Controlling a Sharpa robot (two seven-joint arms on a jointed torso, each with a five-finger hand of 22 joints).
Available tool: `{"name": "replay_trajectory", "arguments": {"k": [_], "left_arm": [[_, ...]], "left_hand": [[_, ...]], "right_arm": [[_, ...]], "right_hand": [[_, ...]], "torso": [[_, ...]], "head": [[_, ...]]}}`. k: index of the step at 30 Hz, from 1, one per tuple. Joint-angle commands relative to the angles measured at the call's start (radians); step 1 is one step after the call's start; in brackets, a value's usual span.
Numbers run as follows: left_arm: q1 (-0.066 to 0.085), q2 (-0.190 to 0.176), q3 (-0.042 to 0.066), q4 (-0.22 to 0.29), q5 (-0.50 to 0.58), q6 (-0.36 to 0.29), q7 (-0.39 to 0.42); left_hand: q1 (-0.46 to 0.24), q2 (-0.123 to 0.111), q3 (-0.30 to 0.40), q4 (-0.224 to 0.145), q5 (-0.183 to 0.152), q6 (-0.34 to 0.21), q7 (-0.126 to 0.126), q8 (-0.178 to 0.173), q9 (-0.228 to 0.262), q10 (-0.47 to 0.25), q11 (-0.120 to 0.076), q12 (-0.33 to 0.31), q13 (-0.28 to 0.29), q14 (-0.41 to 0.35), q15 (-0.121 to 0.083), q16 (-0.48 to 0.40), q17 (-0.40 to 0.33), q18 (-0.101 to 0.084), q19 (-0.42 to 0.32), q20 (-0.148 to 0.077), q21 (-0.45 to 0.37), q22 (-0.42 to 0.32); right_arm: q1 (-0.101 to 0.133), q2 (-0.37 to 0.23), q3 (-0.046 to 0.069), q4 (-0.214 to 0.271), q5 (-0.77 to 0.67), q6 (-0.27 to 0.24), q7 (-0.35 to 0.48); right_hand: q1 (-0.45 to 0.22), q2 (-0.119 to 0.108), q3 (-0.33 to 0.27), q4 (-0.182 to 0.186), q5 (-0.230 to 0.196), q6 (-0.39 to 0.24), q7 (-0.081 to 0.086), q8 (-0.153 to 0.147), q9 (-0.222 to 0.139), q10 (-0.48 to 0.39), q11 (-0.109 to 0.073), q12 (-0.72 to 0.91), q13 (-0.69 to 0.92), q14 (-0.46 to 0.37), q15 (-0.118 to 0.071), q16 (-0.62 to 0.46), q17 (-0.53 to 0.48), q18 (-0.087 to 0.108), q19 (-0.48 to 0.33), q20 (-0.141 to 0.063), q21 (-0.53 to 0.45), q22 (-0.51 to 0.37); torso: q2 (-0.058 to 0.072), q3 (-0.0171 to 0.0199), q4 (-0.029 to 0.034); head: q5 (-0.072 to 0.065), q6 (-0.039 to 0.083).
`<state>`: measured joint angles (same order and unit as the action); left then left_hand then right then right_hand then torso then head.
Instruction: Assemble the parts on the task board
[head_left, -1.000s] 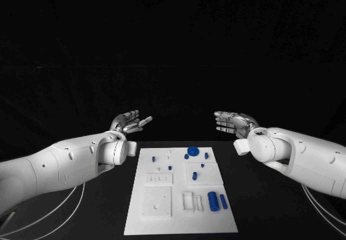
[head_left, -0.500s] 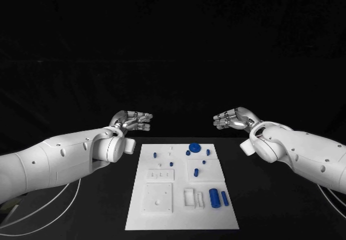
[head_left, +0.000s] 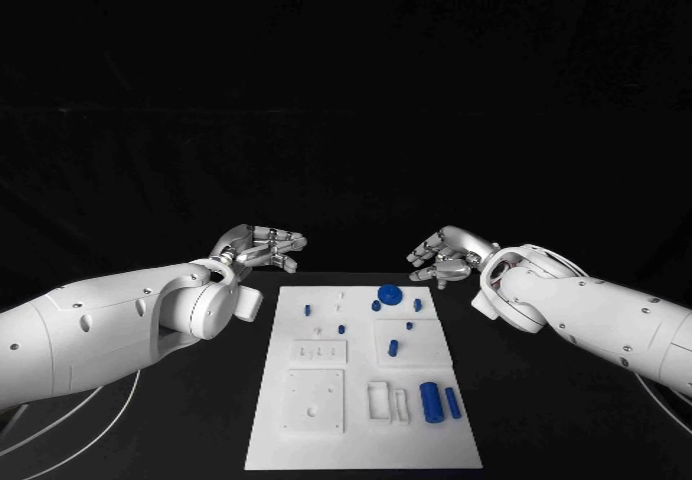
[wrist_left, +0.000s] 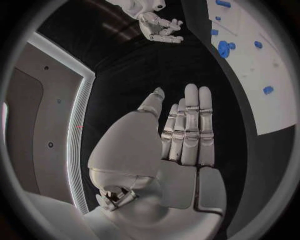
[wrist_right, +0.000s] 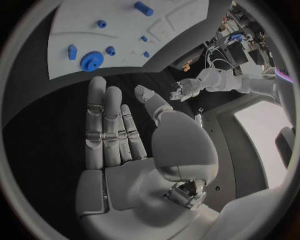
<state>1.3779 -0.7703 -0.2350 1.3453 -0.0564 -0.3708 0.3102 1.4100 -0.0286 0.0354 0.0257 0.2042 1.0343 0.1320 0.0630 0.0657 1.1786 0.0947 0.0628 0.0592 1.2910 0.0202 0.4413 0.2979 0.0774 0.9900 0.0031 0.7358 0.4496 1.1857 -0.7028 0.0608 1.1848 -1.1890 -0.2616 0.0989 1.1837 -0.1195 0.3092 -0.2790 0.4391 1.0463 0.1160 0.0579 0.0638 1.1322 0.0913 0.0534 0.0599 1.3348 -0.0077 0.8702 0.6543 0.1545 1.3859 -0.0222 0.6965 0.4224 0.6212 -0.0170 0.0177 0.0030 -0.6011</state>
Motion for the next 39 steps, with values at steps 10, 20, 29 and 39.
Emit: {"name": "replay_trajectory", "arguments": {"k": [10,20,29,39], "left_arm": [[0.018,-0.037,0.005,0.067,-0.042,0.004,0.001],[0.026,-0.054,0.009,0.095,-0.05,0.004,-0.002],[0.032,-0.06,0.012,0.114,-0.057,0.009,-0.007],[0.033,-0.063,0.014,0.122,-0.058,0.008,-0.006]], "left_hand": [[-0.016,-0.013,-0.016,-0.027,0.004,-0.025,0.0,0.0,-0.001,-0.07,0.009,-0.001,0.0,-0.017,0.0,0.088,0.029,0.041,0.01,-0.002,0.146,0.085],[-0.023,-0.014,-0.018,-0.033,0.003,-0.031,0.001,-0.001,-0.001,-0.082,0.011,-0.002,0.0,-0.026,-0.001,0.122,0.031,0.047,-0.004,0.0,0.185,0.102],[-0.025,-0.015,-0.019,-0.033,0.002,-0.034,0.003,-0.001,-0.001,-0.089,0.012,-0.002,0.0,-0.027,0.0,0.127,0.03,0.047,-0.005,0.0,0.189,0.102],[-0.027,-0.02,-0.02,-0.033,0.002,-0.041,0.004,-0.001,-0.001,-0.103,0.014,-0.002,0.0,-0.031,0.001,0.129,0.026,0.048,-0.008,0.001,0.192,0.098]], "right_arm": [[0.003,0.023,0.002,0.052,-0.308,-0.011,-0.143],[0.003,0.053,0.002,0.07,-0.449,-0.008,-0.221],[0.003,0.074,0.001,0.068,-0.539,-0.012,-0.261],[-0.008,0.096,-0.001,0.049,-0.621,-0.013,-0.308]], "right_hand": [[-0.016,-0.052,0.023,0.001,0.131,-0.009,-0.054,0.006,0.02,-0.003,-0.011,0.006,0.11,0.071,-0.02,0.062,0.045,0.061,0.066,-0.029,0.107,0.147],[-0.009,-0.055,0.167,-0.002,0.142,0.08,-0.04,0.006,0.059,0.049,-0.038,0.066,0.16,0.08,-0.038,0.072,0.107,0.046,0.097,-0.046,0.161,0.253],[-0.009,-0.061,0.202,0.004,0.126,0.091,-0.02,0.006,0.048,0.08,-0.035,0.052,0.04,0.086,-0.038,0.062,0.132,0.047,0.1,-0.047,0.149,0.293],[-0.017,-0.069,0.179,0.013,0.031,0.083,-0.018,0.006,0.041,0.075,-0.032,0.049,0.026,0.089,-0.033,0.058,0.136,0.05,0.104,-0.042,0.129,0.297]], "torso": [[0.053,-0.008,0.0382],[0.076,-0.0119,0.0553],[0.095,-0.014,0.062],[0.114,-0.0143,0.068]], "head": [[-0.009,-0.002],[-0.017,0.002],[-0.022,0.002],[-0.024,0.007]]}}
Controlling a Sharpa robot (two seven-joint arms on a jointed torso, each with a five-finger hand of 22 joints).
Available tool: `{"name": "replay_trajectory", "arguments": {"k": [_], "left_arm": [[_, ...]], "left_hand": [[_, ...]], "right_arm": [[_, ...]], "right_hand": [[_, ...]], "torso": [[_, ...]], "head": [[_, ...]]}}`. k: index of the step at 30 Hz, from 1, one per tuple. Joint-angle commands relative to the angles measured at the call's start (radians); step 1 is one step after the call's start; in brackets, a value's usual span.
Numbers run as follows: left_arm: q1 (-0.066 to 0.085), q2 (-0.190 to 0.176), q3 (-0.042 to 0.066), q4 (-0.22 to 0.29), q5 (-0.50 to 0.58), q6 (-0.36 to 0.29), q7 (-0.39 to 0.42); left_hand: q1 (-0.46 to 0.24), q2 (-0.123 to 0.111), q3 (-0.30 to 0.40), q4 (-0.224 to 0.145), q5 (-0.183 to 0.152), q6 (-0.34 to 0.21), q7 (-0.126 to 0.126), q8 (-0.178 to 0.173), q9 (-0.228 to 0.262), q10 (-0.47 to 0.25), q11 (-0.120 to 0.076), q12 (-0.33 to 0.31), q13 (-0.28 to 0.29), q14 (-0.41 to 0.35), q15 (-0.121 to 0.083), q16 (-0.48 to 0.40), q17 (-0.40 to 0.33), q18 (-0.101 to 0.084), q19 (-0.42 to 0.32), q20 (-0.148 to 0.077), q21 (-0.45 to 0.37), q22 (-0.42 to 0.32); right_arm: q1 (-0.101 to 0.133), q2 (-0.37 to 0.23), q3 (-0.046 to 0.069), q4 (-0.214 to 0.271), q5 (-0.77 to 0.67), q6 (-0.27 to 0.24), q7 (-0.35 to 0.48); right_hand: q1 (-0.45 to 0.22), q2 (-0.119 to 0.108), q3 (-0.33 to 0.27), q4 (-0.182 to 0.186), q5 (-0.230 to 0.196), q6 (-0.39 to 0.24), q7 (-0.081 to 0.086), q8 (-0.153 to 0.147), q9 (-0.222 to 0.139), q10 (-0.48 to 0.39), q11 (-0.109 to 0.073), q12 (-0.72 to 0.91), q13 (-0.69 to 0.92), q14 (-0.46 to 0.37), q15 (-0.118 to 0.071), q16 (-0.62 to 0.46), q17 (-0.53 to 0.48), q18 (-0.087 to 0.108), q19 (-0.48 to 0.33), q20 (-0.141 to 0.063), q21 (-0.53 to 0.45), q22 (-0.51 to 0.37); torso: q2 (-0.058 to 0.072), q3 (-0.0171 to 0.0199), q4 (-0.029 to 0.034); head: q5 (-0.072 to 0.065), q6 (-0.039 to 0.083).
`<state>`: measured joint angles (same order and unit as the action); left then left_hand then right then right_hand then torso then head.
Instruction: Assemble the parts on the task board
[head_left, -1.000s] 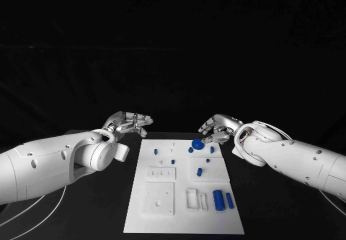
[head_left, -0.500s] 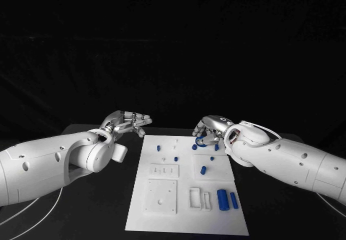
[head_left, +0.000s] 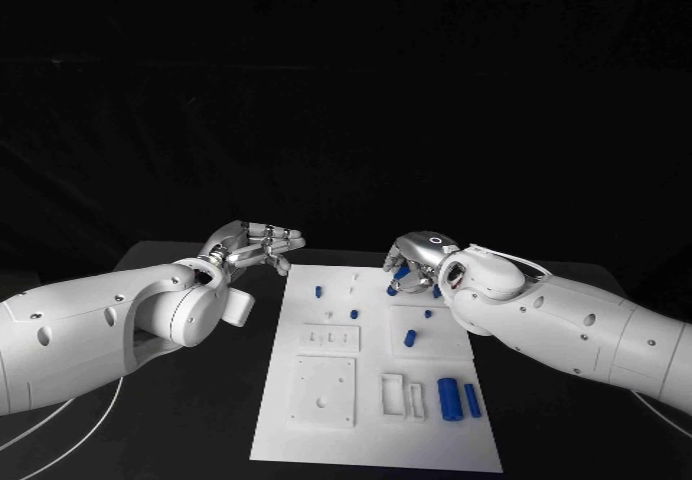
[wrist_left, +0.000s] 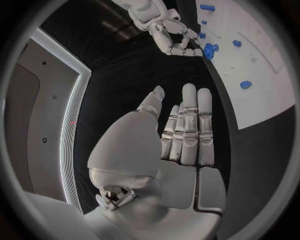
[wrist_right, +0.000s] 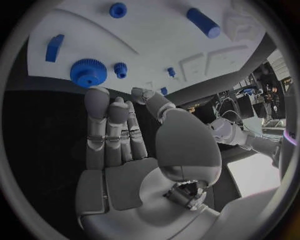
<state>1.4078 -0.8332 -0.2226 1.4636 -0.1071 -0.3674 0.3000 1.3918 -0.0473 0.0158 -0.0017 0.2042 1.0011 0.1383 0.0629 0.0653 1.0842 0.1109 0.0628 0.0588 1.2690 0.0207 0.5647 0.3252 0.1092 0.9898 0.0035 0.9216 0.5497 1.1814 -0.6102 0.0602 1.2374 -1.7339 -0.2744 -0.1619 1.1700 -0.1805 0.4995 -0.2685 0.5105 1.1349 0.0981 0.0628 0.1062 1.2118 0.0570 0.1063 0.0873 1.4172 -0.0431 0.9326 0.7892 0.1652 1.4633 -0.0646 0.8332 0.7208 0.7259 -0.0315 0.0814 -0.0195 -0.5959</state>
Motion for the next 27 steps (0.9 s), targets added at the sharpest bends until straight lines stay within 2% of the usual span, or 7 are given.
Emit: {"name": "replay_trajectory", "arguments": {"k": [1,3,9,12,20,27], "left_arm": [[0.003,0.0,0.001,0.004,-0.007,0.005,0.005],[0.003,-0.001,0.002,0.006,-0.007,0.005,0.006],[0.003,-0.005,0.002,0.01,-0.007,0.005,0.005],[0.003,-0.006,0.002,0.013,-0.007,0.005,0.005],[0.003,-0.008,0.003,0.017,-0.007,0.006,0.005],[0.004,-0.008,0.003,0.019,-0.007,0.008,0.006]], "left_hand": [[-0.008,-0.001,0.0,-0.006,0.002,-0.008,-0.003,-0.001,0.0,-0.009,-0.002,-0.002,0.001,-0.009,0.0,0.006,-0.002,0.016,-0.008,0.001,0.007,-0.002],[-0.009,-0.002,0.0,-0.005,0.001,-0.01,-0.003,-0.001,0.0,-0.011,-0.002,-0.002,0.001,-0.009,0.0,0.005,-0.003,0.016,-0.008,0.001,0.007,-0.003],[-0.01,-0.004,0.0,-0.004,0.001,-0.01,-0.002,-0.001,0.0,-0.012,-0.002,-0.002,0.001,-0.009,0.0,0.005,-0.004,0.016,-0.008,0.001,0.007,-0.004],[-0.01,-0.005,0.002,-0.002,0.001,-0.011,-0.001,-0.001,0.0,-0.013,-0.002,-0.002,0.001,-0.009,0.001,0.005,-0.007,0.016,-0.009,0.001,0.008,-0.007],[-0.011,-0.012,0.006,0.004,0.001,-0.015,0.001,0.0,0.0,-0.02,0.0,-0.001,0.001,-0.012,0.005,-0.026,-0.028,0.013,-0.015,0.005,-0.01,-0.029],[-0.011,-0.011,0.006,0.005,0.001,-0.015,0.0,0.0,0.0,-0.021,0.0,-0.002,0.001,-0.011,0.005,-0.032,-0.033,0.013,-0.013,0.005,-0.014,-0.035]], "right_arm": [[-0.005,0.004,-0.001,-0.005,-0.08,0.0,-0.052],[-0.007,0.005,-0.001,-0.007,-0.086,0.003,-0.059],[-0.013,0.007,-0.001,-0.011,-0.093,0.012,-0.066],[-0.016,0.008,-0.001,-0.013,-0.093,0.019,-0.066],[-0.02,0.009,-0.001,-0.02,-0.093,0.032,-0.064],[-0.023,0.013,-0.001,-0.024,-0.093,0.04,-0.059]], "right_hand": [[-0.005,-0.01,-0.02,0.004,-0.067,-0.008,-0.001,0.001,-0.002,-0.005,0.003,-0.004,-0.002,0.008,0.003,-0.005,0.0,0.04,0.028,0.001,-0.013,-0.005],[-0.005,-0.01,-0.029,0.007,-0.079,-0.011,-0.001,0.001,-0.003,-0.007,0.003,-0.003,-0.004,0.009,0.004,-0.006,0.0,0.043,0.032,0.003,-0.022,-0.007],[-0.008,-0.013,-0.037,0.01,-0.071,-0.02,-0.001,0.001,-0.005,-0.011,0.004,-0.003,-0.007,0.01,0.005,-0.007,-0.001,0.044,0.038,0.004,-0.035,-0.005],[-0.007,-0.012,-0.037,0.01,-0.07,-0.018,-0.001,0.001,-0.004,-0.009,0.003,-0.001,-0.007,0.01,0.003,-0.007,-0.001,0.044,0.039,0.003,-0.035,-0.002],[-0.005,-0.009,-0.034,0.012,-0.072,-0.014,-0.001,0.001,-0.002,-0.001,0.0,0.002,-0.008,0.01,0.0,-0.005,0.001,0.037,0.038,-0.001,-0.028,0.021],[0.0,-0.002,-0.016,0.01,-0.077,-0.001,0.0,0.001,-0.001,0.013,-0.004,0.004,-0.01,0.01,-0.002,-0.005,0.001,0.034,0.037,-0.003,-0.031,0.034]], "torso": [[0.011,0.0004,0.0056],[0.013,0.0001,0.0063],[0.022,0.0011,0.0063],[0.025,0.0004,0.0064],[0.033,-0.0004,0.0113],[0.038,-0.0003,0.0098]], "head": [[-0.003,0.002],[-0.003,0.003],[0.0,0.0],[0.0,0.001],[-0.003,0.003],[0.0,0.003]]}}
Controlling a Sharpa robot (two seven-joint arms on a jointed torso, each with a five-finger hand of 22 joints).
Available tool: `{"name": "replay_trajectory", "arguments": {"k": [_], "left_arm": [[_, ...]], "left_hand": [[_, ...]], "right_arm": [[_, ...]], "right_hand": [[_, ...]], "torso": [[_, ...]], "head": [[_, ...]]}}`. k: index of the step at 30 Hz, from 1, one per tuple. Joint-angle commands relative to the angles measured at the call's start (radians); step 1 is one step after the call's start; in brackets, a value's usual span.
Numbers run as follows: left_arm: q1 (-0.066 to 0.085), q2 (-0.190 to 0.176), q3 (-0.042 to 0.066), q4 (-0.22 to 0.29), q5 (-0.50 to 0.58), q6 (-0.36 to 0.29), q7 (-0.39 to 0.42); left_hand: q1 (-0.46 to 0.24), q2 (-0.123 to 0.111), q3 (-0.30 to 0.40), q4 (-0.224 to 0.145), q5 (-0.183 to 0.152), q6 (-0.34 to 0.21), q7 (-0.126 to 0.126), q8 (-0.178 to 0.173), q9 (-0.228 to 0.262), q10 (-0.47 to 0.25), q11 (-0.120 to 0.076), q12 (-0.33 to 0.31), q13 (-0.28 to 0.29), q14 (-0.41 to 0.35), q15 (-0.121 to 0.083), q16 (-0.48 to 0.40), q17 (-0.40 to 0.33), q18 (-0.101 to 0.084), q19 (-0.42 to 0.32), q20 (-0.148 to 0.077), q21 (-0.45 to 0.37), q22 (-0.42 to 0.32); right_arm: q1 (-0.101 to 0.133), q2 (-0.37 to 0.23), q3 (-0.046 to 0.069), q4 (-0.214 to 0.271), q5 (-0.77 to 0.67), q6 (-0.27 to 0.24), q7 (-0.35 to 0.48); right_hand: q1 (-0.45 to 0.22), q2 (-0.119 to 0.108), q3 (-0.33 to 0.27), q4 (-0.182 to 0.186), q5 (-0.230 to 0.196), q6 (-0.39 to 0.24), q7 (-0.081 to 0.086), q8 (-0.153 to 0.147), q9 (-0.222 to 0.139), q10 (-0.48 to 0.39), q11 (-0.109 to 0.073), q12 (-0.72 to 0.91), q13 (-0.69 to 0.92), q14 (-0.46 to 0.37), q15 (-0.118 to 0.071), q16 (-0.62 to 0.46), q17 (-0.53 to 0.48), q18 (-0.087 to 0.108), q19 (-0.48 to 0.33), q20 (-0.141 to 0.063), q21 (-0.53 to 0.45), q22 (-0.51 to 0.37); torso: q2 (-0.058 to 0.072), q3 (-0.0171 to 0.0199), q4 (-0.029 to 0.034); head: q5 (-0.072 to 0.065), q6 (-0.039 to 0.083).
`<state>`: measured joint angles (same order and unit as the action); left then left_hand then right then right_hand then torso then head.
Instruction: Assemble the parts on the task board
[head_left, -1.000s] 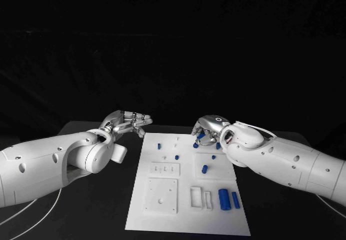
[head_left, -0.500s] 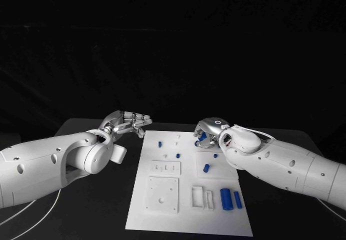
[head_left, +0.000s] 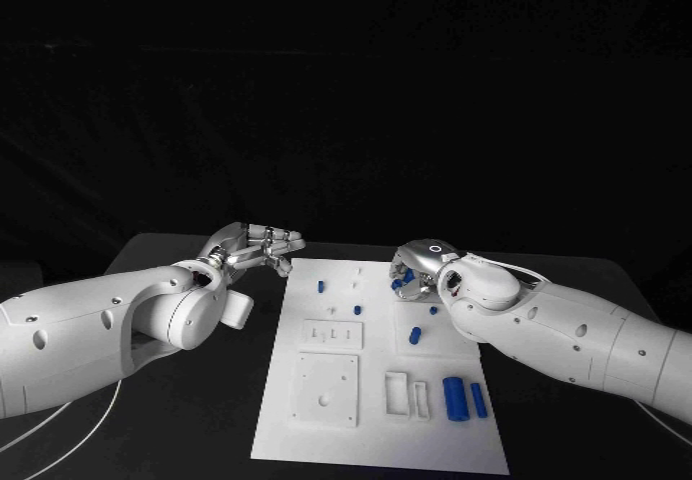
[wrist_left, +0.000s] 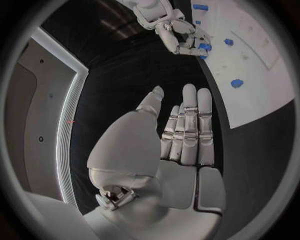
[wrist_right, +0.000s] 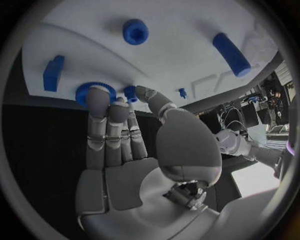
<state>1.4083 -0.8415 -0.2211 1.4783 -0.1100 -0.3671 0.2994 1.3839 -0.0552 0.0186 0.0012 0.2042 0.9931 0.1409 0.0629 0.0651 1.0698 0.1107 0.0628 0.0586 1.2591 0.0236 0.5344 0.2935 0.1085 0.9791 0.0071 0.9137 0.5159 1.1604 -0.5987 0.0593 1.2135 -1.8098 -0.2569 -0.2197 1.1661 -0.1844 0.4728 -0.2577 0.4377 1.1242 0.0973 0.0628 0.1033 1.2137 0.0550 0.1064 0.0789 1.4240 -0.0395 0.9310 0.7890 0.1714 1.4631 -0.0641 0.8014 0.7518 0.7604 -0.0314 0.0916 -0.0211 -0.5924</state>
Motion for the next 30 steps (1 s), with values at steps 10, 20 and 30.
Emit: {"name": "replay_trajectory", "arguments": {"k": [10,20,30], "left_arm": [[0.004,0.001,0.001,0.002,-0.004,0.008,0.004],[0.004,0.001,0.001,0.0,-0.004,0.01,0.001],[0.005,0.001,0.001,-0.006,-0.004,0.01,-0.003]], "left_hand": [[-0.004,-0.003,0.003,0.004,0.001,-0.007,-0.002,0.0,0.0,-0.007,0.001,-0.002,0.001,0.001,0.002,-0.005,-0.003,0.014,0.0,0.002,-0.008,-0.006],[-0.004,-0.003,0.003,0.004,0.001,-0.007,-0.002,0.0,0.0,-0.007,0.001,-0.002,0.001,0.001,0.002,-0.005,-0.003,0.014,0.0,0.002,-0.008,-0.006],[0.004,-0.001,0.005,-0.003,-0.001,-0.008,-0.002,-0.001,0.0,-0.008,0.001,-0.002,0.001,0.003,0.001,-0.006,-0.005,0.014,0.003,0.001,-0.008,-0.014]], "right_arm": [[-0.004,0.003,0.0,-0.001,-0.008,0.014,0.01],[-0.004,0.003,0.0,0.0,-0.016,-0.058,-0.007],[-0.004,0.007,0.002,0.026,-0.028,-0.16,-0.056]], "right_hand": [[0.025,0.038,0.061,0.001,-0.053,0.078,-0.011,0.008,0.013,0.092,-0.028,0.017,0.005,0.003,-0.021,-0.002,0.004,0.017,0.037,-0.014,0.012,0.036],[0.043,0.067,0.121,-0.02,-0.149,0.149,-0.027,0.002,0.052,0.145,-0.051,0.019,0.08,0.004,-0.04,-0.009,0.008,-0.008,0.032,-0.036,0.018,0.074],[0.042,0.05,0.15,-0.019,-0.153,0.161,-0.033,0.002,0.078,0.154,-0.056,0.01,0.131,0.007,-0.043,-0.02,0.012,-0.014,0.035,-0.04,0.002,0.098]], "torso": [[0.008,-0.001,-0.0005],[0.011,-0.0018,-0.0007],[0.012,-0.0032,-0.0002]], "head": [[0.004,-0.001],[0.003,0.0],[0.0,0.007]]}}
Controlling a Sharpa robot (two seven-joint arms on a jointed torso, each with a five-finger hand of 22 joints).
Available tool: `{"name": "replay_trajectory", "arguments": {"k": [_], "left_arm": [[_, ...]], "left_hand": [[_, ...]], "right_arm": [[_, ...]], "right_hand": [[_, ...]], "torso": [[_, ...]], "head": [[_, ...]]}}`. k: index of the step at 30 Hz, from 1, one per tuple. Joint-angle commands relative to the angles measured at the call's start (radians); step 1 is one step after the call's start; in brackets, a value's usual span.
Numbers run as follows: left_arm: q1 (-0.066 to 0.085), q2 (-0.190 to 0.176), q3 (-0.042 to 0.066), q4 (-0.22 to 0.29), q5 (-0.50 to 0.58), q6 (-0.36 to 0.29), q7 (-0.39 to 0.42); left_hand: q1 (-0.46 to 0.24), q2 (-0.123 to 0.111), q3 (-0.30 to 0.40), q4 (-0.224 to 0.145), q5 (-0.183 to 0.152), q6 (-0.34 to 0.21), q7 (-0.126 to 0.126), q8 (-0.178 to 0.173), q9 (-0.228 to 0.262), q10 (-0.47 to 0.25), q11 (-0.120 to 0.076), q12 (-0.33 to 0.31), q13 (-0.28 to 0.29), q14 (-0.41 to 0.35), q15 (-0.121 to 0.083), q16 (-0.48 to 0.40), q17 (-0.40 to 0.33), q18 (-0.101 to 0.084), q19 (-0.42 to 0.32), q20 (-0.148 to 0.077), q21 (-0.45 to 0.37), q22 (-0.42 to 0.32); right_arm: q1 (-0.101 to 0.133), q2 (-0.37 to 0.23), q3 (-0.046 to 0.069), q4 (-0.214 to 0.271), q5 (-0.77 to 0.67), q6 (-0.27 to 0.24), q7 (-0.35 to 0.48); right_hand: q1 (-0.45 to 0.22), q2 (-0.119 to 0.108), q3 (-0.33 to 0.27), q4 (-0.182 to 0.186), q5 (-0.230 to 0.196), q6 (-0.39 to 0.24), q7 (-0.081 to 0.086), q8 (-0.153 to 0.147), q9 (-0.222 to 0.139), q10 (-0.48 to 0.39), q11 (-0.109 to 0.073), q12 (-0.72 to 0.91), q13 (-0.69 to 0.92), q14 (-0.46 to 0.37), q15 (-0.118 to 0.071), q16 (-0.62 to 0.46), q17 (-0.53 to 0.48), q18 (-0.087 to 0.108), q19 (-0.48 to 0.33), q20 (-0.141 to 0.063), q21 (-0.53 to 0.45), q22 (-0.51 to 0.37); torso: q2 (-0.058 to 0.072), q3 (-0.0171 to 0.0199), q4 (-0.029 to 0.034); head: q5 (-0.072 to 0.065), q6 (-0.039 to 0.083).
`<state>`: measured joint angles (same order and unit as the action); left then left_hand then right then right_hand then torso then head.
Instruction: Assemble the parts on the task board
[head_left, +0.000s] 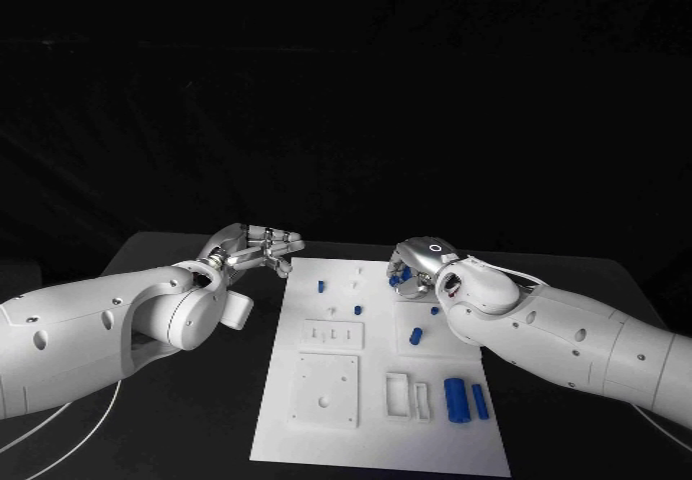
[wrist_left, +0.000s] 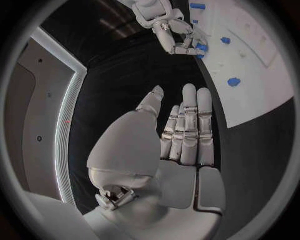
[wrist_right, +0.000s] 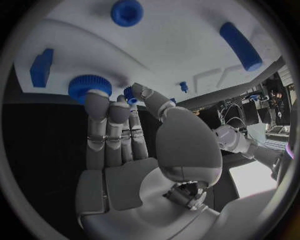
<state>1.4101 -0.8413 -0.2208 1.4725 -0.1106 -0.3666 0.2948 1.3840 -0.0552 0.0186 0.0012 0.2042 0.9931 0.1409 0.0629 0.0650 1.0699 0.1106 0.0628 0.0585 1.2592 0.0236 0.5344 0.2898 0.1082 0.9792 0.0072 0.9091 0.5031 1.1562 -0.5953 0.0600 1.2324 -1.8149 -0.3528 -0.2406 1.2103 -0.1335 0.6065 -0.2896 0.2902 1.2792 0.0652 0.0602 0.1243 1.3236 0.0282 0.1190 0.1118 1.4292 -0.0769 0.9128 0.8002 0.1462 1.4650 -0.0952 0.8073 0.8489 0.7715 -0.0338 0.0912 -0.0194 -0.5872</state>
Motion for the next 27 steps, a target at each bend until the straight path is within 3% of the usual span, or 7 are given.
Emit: {"name": "replay_trajectory", "arguments": {"k": [1,9,21,27], "left_arm": [[0.003,0.001,0.001,-0.001,-0.004,0.009,0.001],[0.005,0.004,0.001,-0.001,-0.005,0.008,-0.001],[0.008,0.009,0.001,0.003,-0.008,0.01,-0.001],[0.01,0.01,0.001,0.006,-0.009,0.01,-0.002]], "left_hand": [[0.004,-0.001,0.005,-0.003,-0.001,-0.008,-0.002,-0.001,0.0,-0.008,0.001,-0.002,0.001,0.003,0.001,-0.006,-0.001,0.014,0.003,0.001,-0.003,-0.001],[0.005,0.0,0.005,-0.005,-0.001,-0.008,-0.002,-0.001,0.0,-0.009,0.001,-0.002,0.001,0.003,0.001,-0.006,-0.001,0.014,0.003,0.001,-0.003,-0.002],[0.005,0.0,0.005,-0.006,-0.001,-0.008,-0.001,-0.001,0.0,-0.009,0.001,-0.002,0.001,0.003,0.001,-0.006,-0.001,0.014,0.003,0.0,-0.002,-0.003],[0.004,0.001,0.003,-0.008,-0.001,-0.009,-0.001,-0.001,0.0,-0.01,0.002,-0.002,0.001,0.003,0.001,-0.006,-0.001,0.014,0.003,0.0,0.0,-0.006]], "right_arm": [[0.0,0.006,0.002,0.009,-0.025,-0.068,-0.041],[0.005,0.04,0.007,-0.004,-0.045,-0.102,-0.075],[0.009,0.094,0.007,-0.047,-0.056,-0.119,-0.079],[0.009,0.114,0.007,-0.061,-0.058,-0.121,-0.079]], "right_hand": [[-0.002,-0.002,0.017,0.012,-0.006,0.007,-0.001,0.004,0.057,0.046,-0.029,-0.004,0.099,0.002,-0.006,-0.002,0.002,0.011,0.034,-0.009,-0.004,0.003],[0.001,-0.003,0.021,0.012,-0.02,0.009,-0.001,0.004,0.056,0.049,-0.029,-0.012,0.102,0.003,-0.004,-0.004,0.004,0.006,0.036,-0.008,-0.011,0.018],[0.002,-0.006,0.023,0.013,-0.022,0.009,-0.001,0.004,0.054,0.051,-0.029,-0.015,0.101,0.003,-0.003,-0.005,0.005,0.001,0.037,-0.007,-0.015,0.026],[0.002,-0.006,0.023,0.013,-0.022,0.009,-0.001,0.004,0.054,0.051,-0.029,-0.015,0.101,0.003,-0.003,-0.005,0.005,0.001,0.037,-0.007,-0.015,0.026]], "torso": [[0.001,-0.0011,0.0006],[0.005,-0.0031,0.004],[0.007,-0.0021,0.004],[0.009,-0.004,0.0055]], "head": [[-0.002,0.002],[-0.006,0.008],[0.004,0.007],[0.008,0.015]]}}
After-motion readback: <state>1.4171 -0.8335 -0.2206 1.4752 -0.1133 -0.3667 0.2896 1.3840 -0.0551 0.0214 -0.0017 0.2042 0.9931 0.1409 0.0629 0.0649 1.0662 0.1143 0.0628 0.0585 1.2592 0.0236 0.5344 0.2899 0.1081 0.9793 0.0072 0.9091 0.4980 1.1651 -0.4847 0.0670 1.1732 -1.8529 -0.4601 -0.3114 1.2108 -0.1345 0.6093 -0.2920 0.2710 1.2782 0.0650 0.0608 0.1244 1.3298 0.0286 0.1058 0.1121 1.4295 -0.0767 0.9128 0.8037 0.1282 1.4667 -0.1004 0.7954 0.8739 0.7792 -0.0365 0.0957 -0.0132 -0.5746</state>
